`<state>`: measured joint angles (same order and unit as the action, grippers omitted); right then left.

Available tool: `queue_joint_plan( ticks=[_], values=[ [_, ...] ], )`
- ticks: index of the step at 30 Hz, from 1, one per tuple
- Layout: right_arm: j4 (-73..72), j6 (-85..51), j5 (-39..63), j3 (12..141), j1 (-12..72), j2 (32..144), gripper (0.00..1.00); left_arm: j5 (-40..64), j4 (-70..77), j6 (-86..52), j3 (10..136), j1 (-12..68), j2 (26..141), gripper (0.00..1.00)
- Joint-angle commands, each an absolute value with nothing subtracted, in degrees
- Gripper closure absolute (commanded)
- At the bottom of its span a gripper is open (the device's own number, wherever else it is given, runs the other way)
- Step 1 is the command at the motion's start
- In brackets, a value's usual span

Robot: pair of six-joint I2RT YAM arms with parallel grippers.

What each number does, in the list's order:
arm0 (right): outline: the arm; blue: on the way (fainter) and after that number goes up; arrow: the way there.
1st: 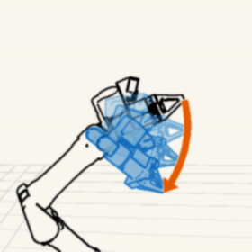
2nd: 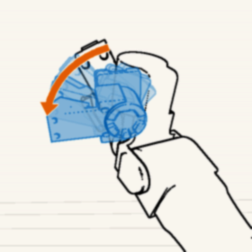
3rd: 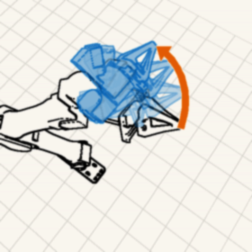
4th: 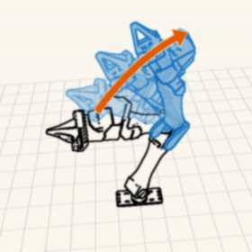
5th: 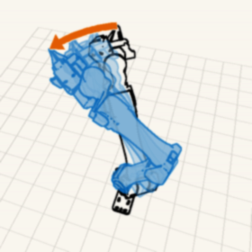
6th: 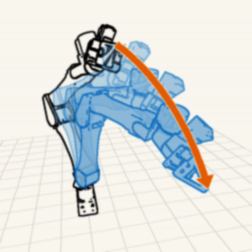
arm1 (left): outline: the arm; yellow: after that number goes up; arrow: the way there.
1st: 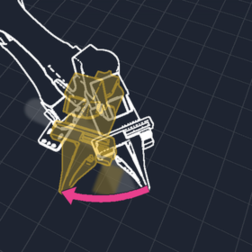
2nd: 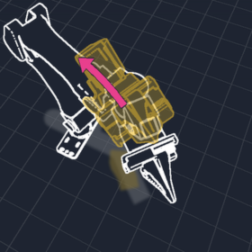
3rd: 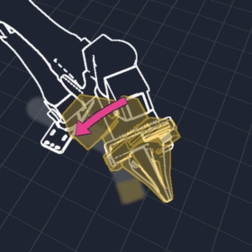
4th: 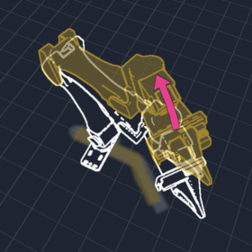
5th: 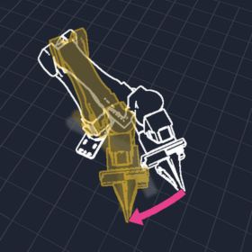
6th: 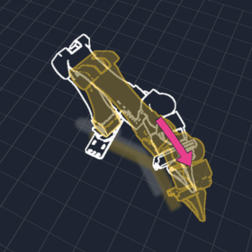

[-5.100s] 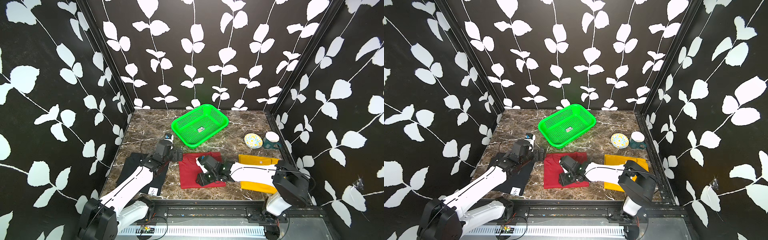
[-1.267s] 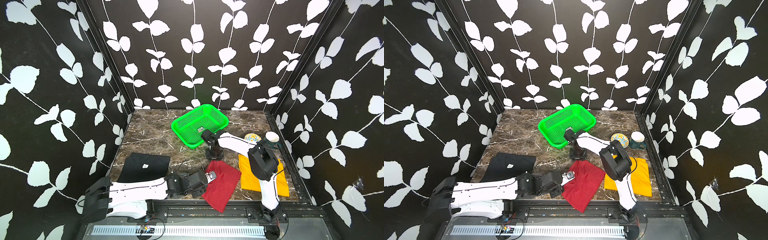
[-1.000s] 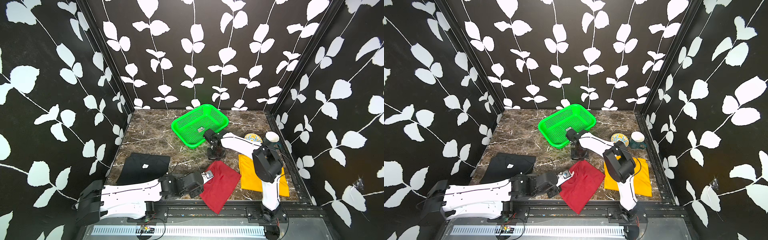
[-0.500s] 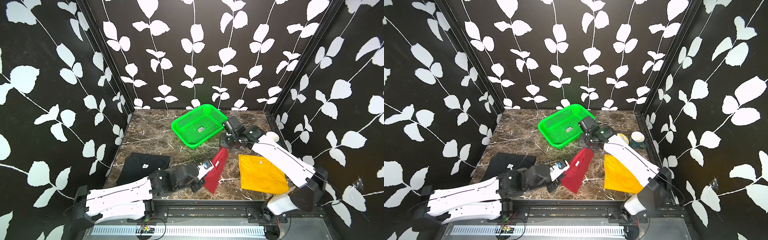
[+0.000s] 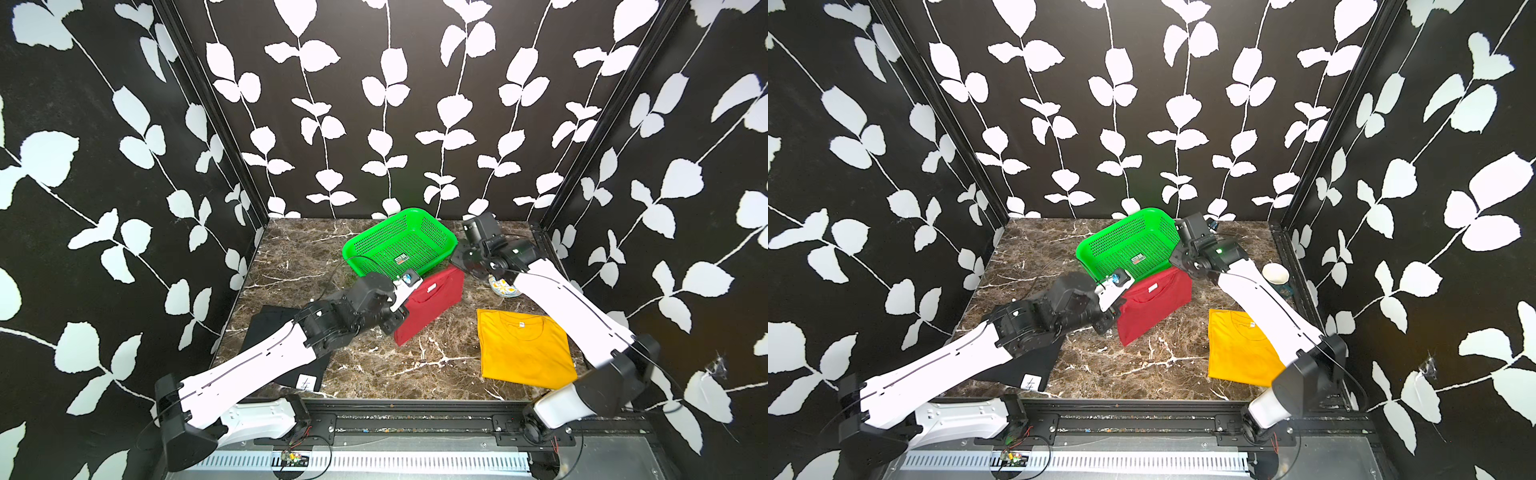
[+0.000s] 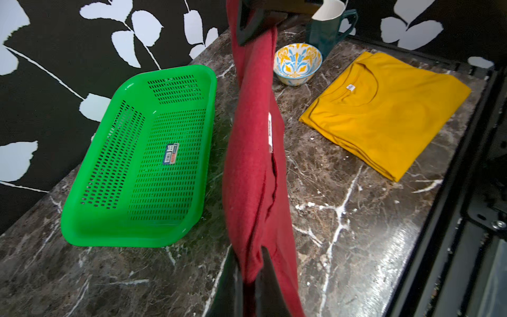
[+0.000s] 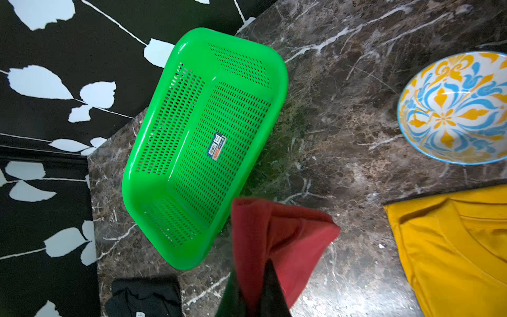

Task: Put the folded t-shirts into the basket
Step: Move the bin to the center of the board.

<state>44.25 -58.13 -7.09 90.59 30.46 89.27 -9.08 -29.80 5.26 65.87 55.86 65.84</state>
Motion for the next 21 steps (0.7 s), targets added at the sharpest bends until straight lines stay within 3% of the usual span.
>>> queue_joint_plan(
  ticks=[1,8,16,21],
  values=[
    [39.43,-59.89,-7.21,94.56,28.61,93.87,0.96,-10.42,-29.02,9.21,69.38,53.74,66.75,1.00],
    [37.96,-59.91,-10.03,102.08,28.16,105.76,1.00,1.54,-22.39,5.90,69.72,38.63,74.68,1.00],
    [38.66,-58.29,-10.38,112.65,28.08,118.80,1.00,6.06,-14.67,2.03,68.95,30.79,88.49,1.00],
    [43.42,-56.34,-11.46,119.38,28.04,125.71,1.00,5.95,-16.39,2.30,70.77,30.50,96.34,1.00]
  ],
)
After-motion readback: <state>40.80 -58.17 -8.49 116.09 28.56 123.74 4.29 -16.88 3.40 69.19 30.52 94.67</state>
